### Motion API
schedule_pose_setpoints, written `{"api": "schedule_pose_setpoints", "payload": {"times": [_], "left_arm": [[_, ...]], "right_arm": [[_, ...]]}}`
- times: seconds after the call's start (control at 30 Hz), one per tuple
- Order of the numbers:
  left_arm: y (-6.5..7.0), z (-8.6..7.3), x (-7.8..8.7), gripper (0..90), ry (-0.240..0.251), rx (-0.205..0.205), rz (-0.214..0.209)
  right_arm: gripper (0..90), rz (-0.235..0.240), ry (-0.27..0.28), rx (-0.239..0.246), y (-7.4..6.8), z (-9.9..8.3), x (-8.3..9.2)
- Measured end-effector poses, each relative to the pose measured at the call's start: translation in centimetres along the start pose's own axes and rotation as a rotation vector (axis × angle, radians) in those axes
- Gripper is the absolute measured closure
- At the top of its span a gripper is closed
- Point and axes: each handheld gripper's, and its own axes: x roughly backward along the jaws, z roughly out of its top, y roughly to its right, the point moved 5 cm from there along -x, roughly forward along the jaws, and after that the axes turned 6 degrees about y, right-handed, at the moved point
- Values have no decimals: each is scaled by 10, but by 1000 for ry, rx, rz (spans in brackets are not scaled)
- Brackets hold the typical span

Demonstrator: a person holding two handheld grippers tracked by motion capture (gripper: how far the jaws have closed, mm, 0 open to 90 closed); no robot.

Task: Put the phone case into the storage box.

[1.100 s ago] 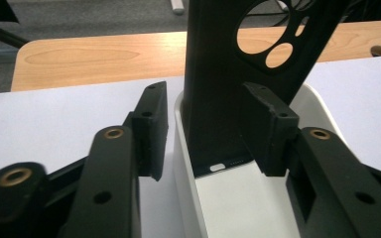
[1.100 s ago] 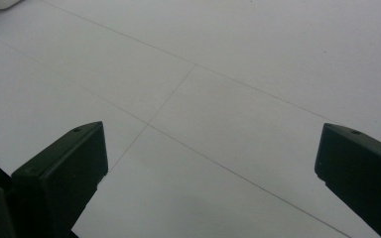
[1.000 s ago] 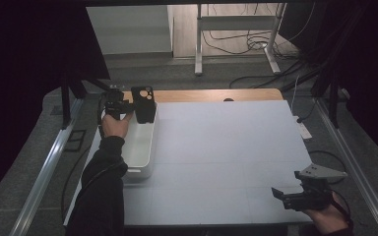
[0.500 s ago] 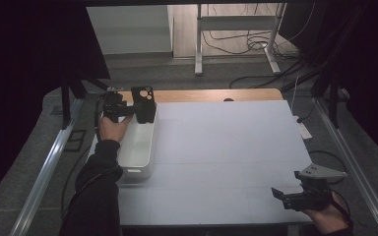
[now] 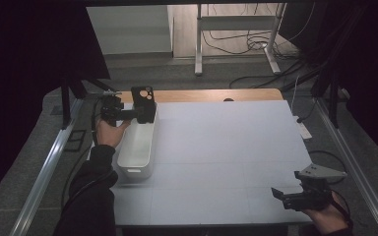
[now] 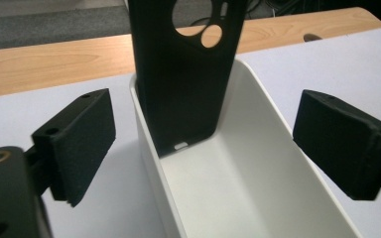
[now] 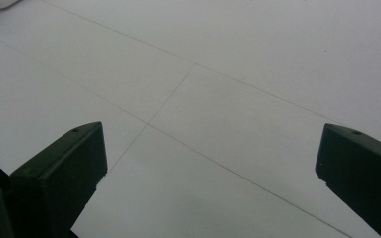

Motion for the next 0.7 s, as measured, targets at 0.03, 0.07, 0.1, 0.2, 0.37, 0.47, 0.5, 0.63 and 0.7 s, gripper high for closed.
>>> {"api": "schedule_pose_setpoints", "payload": {"times": [0.03,0.07,0.1,0.2,0.37,0.47,0.5,0.63,0.7], "left_arm": [[1,-1,1,83,-4,-3,-6],[1,-1,1,76,-4,-3,-6],[2,-2,2,76,-6,-7,-7],[6,-4,6,63,-15,-23,-21],[10,-9,12,49,-18,-37,-29],[13,-12,16,45,-25,-57,-35],[13,-12,16,43,-25,-57,-35],[18,-16,22,39,-24,-68,-50],[20,-18,25,34,-22,-77,-56]], "right_arm": [[0,0,0,0,0,0,0],[0,0,0,0,0,0,0],[0,-1,0,0,0,0,0],[0,-1,-1,0,0,0,0],[0,-2,-1,-1,0,0,0],[0,-2,-1,-1,0,0,0],[0,-2,-1,-1,0,0,0],[0,-3,-2,-1,0,0,0],[0,-3,-3,-1,0,0,0]]}}
